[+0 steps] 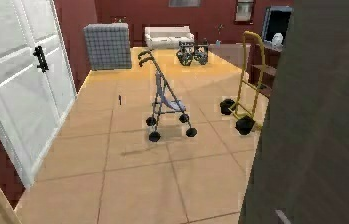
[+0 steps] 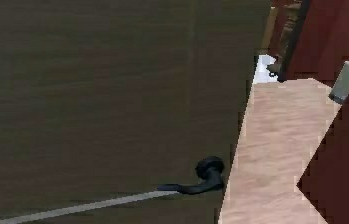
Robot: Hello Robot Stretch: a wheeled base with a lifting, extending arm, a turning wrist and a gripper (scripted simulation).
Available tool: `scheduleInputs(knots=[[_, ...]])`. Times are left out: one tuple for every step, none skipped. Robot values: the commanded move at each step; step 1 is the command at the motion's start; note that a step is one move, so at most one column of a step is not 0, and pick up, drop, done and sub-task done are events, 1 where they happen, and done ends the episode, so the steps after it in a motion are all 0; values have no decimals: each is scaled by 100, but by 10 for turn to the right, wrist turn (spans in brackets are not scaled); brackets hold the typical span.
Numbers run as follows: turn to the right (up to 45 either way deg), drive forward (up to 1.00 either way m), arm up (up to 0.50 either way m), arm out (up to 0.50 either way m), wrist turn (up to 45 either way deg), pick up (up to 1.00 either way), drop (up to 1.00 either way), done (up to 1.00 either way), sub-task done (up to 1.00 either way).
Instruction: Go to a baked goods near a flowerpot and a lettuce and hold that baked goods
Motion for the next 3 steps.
scheduleInputs(knots=[[0, 70, 0, 0, 0, 0, 0, 0, 0], [210, 0, 0, 0, 0, 0, 0, 0, 0], [0, 25, 0, 0, 0, 0, 0, 0, 0]])
